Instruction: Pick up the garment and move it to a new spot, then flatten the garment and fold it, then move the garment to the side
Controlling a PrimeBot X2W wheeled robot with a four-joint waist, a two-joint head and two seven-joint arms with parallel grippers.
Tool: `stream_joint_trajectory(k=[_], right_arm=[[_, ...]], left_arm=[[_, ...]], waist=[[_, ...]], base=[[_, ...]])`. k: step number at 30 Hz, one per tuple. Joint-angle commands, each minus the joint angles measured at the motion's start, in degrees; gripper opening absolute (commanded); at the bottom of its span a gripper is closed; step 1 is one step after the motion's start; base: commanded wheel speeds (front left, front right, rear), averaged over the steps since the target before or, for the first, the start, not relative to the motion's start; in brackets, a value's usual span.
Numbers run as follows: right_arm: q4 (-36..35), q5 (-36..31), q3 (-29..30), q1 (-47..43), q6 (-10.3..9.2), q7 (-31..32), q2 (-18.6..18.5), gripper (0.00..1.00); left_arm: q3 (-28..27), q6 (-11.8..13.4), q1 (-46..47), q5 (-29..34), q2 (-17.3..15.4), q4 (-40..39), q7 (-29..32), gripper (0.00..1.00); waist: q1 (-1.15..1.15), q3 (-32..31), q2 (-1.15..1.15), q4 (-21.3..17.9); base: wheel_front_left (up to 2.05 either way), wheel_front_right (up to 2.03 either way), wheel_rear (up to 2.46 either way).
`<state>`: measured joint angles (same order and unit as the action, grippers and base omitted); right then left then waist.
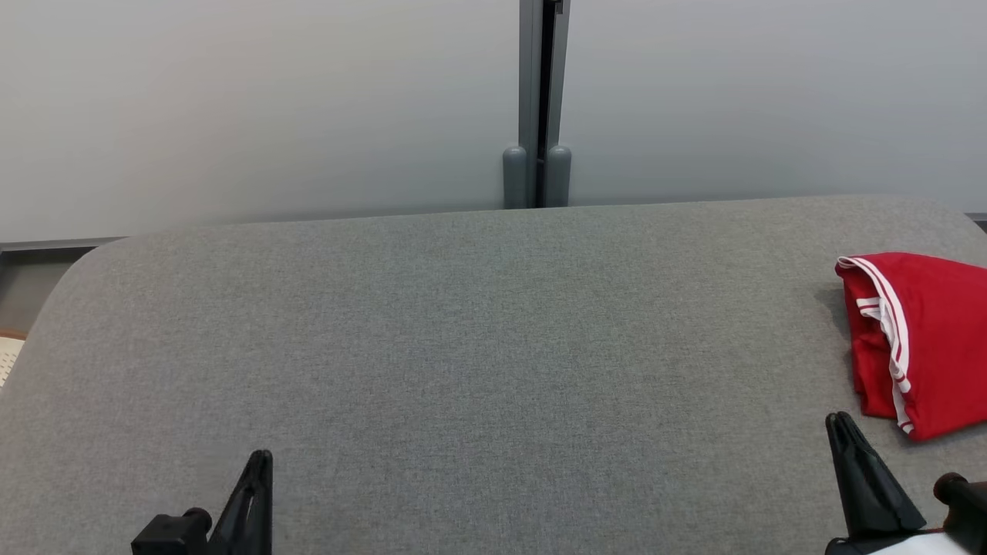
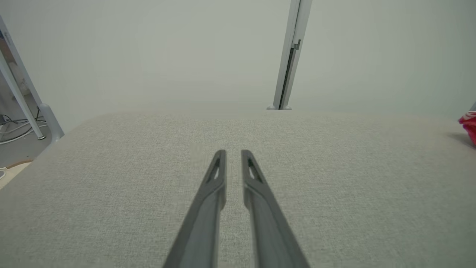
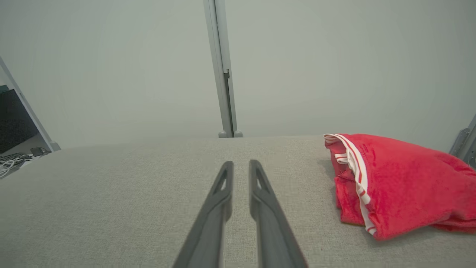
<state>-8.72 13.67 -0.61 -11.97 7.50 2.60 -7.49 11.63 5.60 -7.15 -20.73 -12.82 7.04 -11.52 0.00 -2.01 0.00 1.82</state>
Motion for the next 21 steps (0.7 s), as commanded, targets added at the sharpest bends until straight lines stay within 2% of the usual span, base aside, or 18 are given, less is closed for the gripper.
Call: stream_joint_trajectory(k=[1,21], right_arm=[[-0.2,2.1,0.0,0.3,0.00,-0.2,-0.1,0.00],[5.8,23.0,0.9,5.2,0.00,0.1,0.2,0.00]], left_arm=[[-0.6,-0.4,0.6,-1.8,0.0,-0.4,0.4,0.00],[-4.9,-3.7,4.2,-20.2,2.3,1.8,4.8,0.00]], waist=[[0.00,0.0,0.00,0.0],[0.00,0.4,0.00,-0.3]], base=[[0.00,0.00,0.00],[0.00,0.00,0.00]])
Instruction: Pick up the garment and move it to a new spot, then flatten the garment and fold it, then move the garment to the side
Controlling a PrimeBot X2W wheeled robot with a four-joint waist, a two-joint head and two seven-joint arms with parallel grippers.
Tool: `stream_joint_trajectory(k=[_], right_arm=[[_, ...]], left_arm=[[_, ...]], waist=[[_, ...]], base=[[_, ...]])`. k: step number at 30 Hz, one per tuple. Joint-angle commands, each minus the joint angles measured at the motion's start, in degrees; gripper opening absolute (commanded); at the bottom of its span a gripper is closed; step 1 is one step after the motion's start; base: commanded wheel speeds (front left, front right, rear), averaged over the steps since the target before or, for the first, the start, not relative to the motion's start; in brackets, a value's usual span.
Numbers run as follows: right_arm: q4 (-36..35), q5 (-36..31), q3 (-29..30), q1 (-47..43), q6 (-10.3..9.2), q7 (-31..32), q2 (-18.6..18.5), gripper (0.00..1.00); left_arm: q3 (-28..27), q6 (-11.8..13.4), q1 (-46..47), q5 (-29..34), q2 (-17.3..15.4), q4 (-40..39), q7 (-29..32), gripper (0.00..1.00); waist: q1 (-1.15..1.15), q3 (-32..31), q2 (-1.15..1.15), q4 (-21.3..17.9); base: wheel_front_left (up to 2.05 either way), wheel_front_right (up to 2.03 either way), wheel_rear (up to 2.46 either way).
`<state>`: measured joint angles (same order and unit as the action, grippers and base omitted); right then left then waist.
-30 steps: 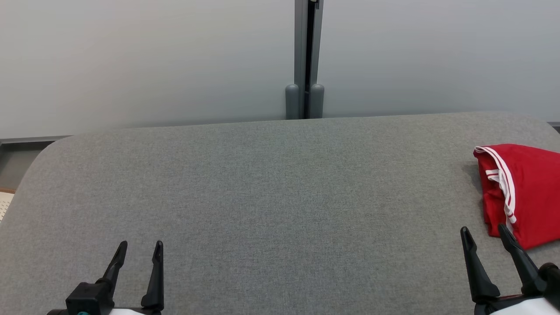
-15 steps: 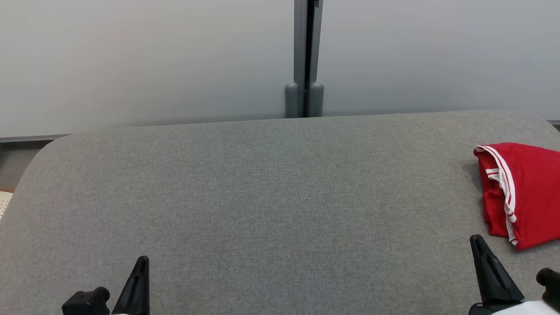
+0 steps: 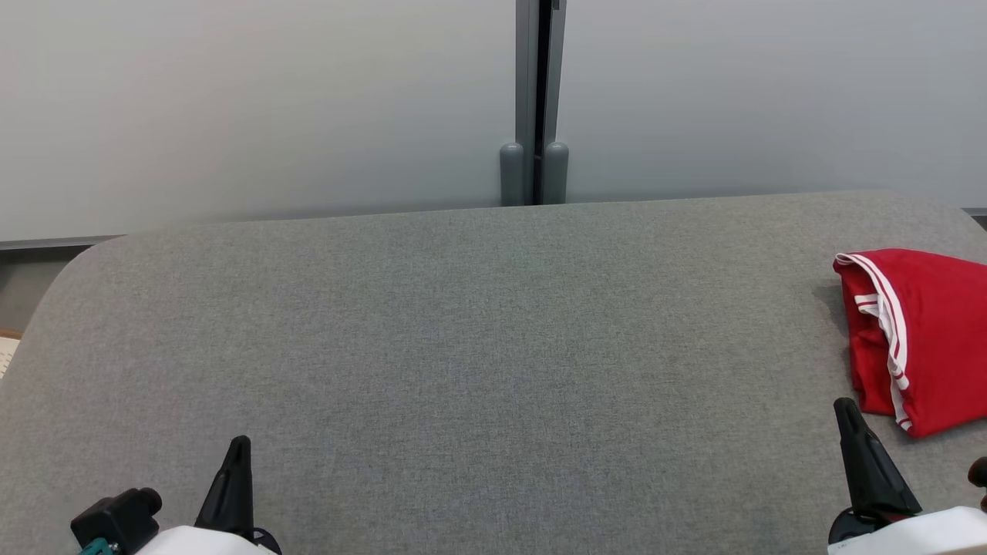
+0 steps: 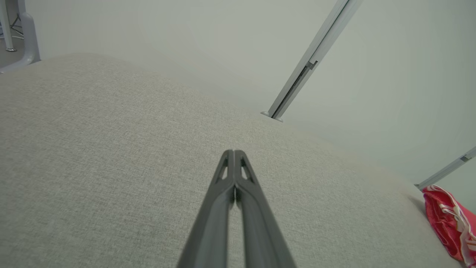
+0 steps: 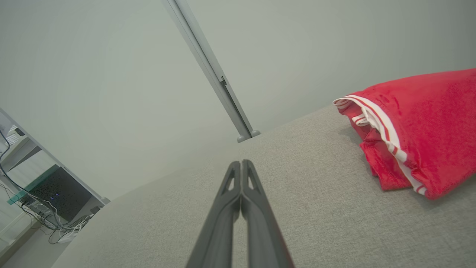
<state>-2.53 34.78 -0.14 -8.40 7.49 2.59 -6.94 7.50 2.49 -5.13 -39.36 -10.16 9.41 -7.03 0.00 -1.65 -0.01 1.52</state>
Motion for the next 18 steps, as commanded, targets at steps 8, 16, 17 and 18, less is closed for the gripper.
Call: stream_joint_trajectory(k=[8,16,17,18], right_arm=[[1.6,8.8,0.8,3.2,0.01,0.3,-0.1,0.00],[3.4,15.1,1.1,4.6,0.01,0.4,0.2,0.00],[3.6,15.9,1.2,4.8,0.01,0.5,0.2,0.00],[3.8,16.6,1.2,5.0,0.01,0.5,0.2,0.00]], left_arm=[[-2.3,-1.7,3.4,-7.7,0.5,-0.1,1.8,0.00],[-3.7,-2.7,4.4,-13.4,1.2,0.5,3.2,0.00],[-3.9,-2.9,4.6,-14.0,1.3,0.5,3.4,0.00],[-4.1,-3.0,4.7,-14.7,1.4,0.6,3.5,0.00]], waist=[[0.00,0.2,0.01,-0.1],[0.00,0.3,0.01,-0.2],[0.00,0.3,0.01,-0.3],[0.00,0.3,0.01,-0.3]], base=[[0.00,0.00,0.00],[0.00,0.00,0.00],[0.00,0.00,0.00],[0.00,0.00,0.00]])
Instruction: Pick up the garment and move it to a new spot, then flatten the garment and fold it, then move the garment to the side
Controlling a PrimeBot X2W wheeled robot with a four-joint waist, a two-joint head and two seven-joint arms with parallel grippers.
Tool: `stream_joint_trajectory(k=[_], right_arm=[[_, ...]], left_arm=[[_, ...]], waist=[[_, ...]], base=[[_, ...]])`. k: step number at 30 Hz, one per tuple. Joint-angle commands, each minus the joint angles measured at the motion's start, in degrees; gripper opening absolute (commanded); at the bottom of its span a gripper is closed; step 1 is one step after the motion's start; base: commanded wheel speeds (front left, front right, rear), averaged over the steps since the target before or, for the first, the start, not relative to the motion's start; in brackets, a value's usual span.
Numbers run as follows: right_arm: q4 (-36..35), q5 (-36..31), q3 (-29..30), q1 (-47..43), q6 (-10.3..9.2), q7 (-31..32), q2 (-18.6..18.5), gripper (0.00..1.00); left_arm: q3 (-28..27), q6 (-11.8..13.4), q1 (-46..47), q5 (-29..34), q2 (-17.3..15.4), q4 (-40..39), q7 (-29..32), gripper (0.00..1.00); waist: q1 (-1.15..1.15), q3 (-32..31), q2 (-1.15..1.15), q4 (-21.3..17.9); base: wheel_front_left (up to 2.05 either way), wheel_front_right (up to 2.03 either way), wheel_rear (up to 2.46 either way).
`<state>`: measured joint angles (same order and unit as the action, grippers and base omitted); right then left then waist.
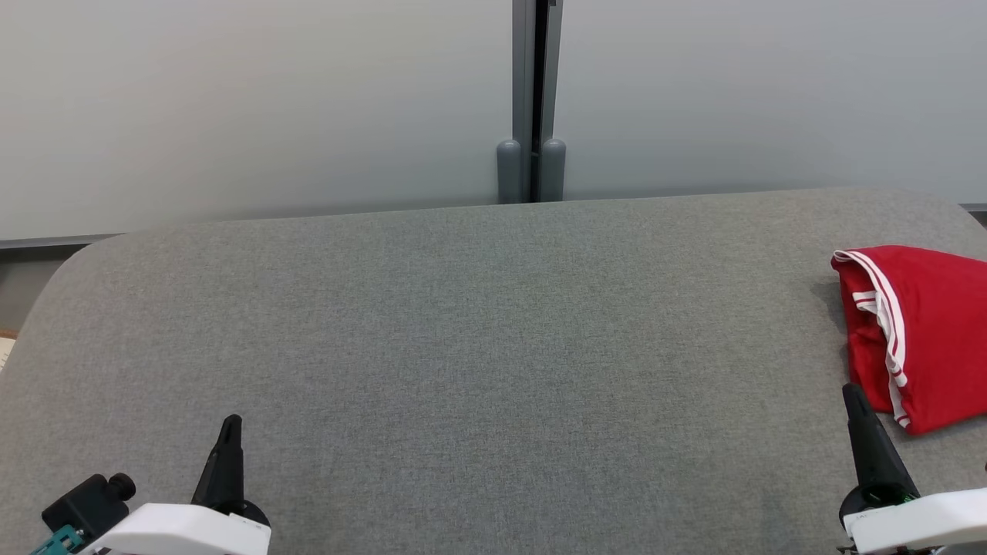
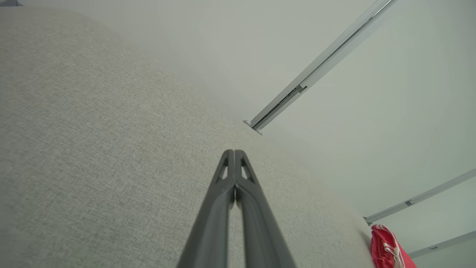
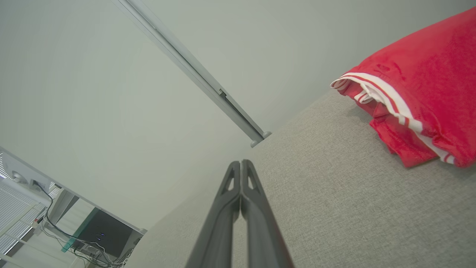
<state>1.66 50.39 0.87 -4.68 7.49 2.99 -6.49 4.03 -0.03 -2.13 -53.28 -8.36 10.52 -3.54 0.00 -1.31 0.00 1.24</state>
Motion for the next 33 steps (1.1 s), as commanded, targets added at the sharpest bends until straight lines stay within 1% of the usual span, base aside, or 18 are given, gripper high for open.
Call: stream_joint_trajectory(k=[1,17,33], right_arm=[[-0.1,1.7,0.3,1.4,0.01,0.1,-0.2,0.00],[3.0,12.4,1.1,3.9,0.01,0.5,0.4,0.00],[5.7,21.5,1.9,6.0,0.01,1.0,0.9,0.00]], left_arm=[[-0.7,-0.6,1.8,-1.4,-0.3,-0.5,0.2,0.00],[-3.2,-2.4,3.7,-11.0,1.1,0.5,2.6,0.00],[-5.3,-4.0,5.1,-19.3,2.3,1.4,4.8,0.00]], waist=[[0.00,0.0,0.00,0.0],[0.00,0.3,0.00,-0.2],[0.00,0.6,0.00,-0.5]], base=[[0.00,0.00,0.00],[0.00,0.00,0.00],[0.00,0.00,0.00]])
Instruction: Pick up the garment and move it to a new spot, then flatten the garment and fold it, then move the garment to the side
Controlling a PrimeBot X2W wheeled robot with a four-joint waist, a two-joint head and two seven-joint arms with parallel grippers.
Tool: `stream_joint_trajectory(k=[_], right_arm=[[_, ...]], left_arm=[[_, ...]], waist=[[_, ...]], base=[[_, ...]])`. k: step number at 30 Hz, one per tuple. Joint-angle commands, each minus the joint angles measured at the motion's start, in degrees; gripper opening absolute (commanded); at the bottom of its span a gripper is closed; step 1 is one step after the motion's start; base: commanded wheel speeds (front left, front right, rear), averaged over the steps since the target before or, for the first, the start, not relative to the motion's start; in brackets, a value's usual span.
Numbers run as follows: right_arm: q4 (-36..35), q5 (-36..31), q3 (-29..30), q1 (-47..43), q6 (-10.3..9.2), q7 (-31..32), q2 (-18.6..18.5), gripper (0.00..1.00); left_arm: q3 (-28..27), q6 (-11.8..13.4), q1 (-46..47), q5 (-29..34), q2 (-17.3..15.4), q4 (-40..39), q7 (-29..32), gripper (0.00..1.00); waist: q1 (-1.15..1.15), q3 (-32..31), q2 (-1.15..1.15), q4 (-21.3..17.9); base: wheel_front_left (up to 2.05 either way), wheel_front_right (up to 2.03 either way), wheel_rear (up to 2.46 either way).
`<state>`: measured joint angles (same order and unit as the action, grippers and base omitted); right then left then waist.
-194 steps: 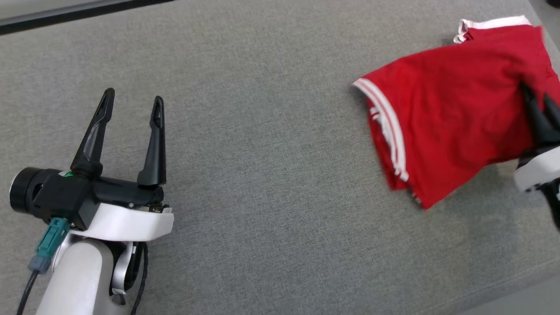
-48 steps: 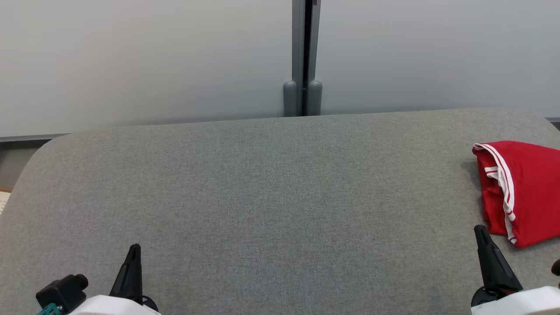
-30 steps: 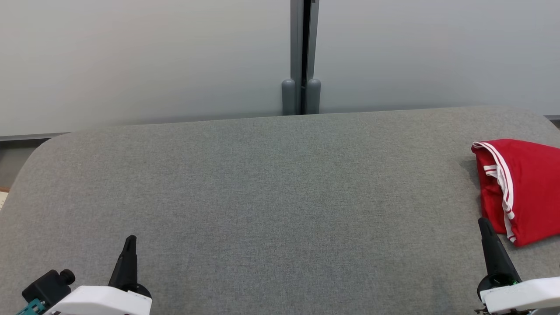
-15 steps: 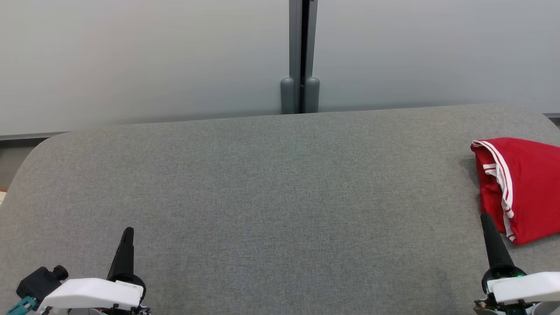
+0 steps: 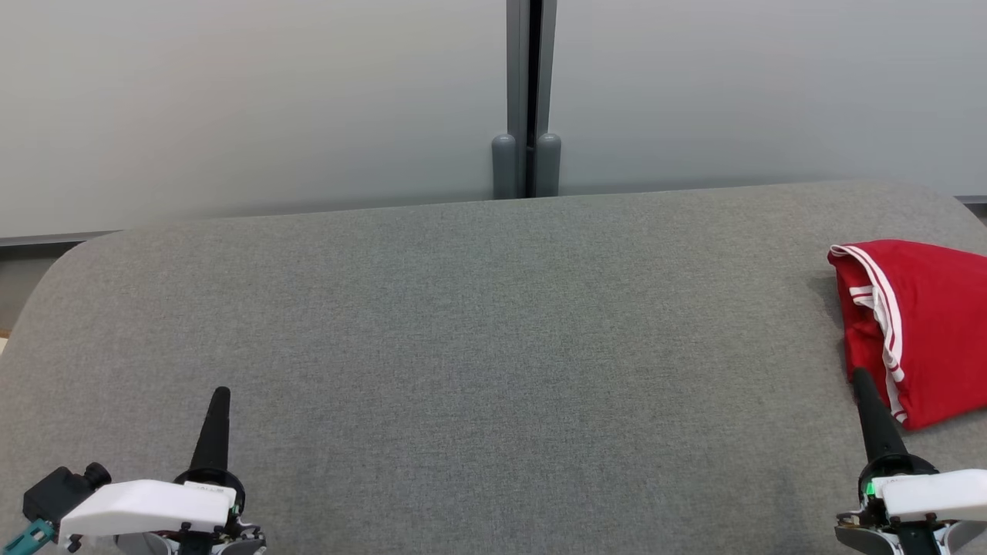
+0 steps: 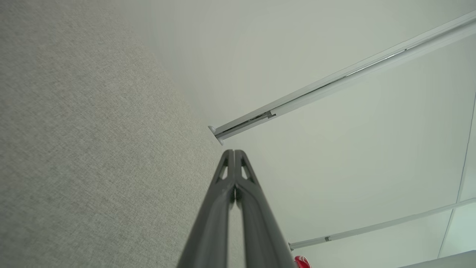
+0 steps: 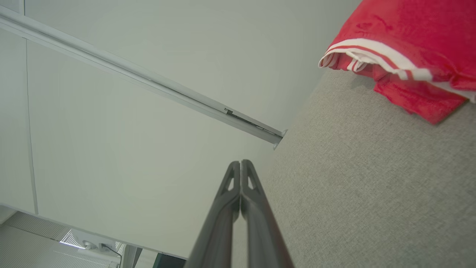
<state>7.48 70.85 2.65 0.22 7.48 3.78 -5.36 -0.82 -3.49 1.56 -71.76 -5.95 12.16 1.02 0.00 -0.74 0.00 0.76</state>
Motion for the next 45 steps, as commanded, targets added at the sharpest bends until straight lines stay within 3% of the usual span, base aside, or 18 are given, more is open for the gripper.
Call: stream_joint_trajectory(k=[1,45], right_arm=[[0.0,1.5,0.2,1.3,0.02,0.3,-0.2,0.00],[5.8,20.1,2.3,5.7,0.02,1.5,1.3,0.00]], left_arm=[[-0.6,-0.6,1.6,-1.3,0.0,-0.2,0.4,0.00],[-5.1,-3.7,4.7,-18.4,2.5,1.7,4.9,0.00]], waist=[[0.00,0.0,0.00,0.0],[0.00,0.8,0.00,-0.6]], base=[[0.00,0.00,0.00],[0.00,0.00,0.00]])
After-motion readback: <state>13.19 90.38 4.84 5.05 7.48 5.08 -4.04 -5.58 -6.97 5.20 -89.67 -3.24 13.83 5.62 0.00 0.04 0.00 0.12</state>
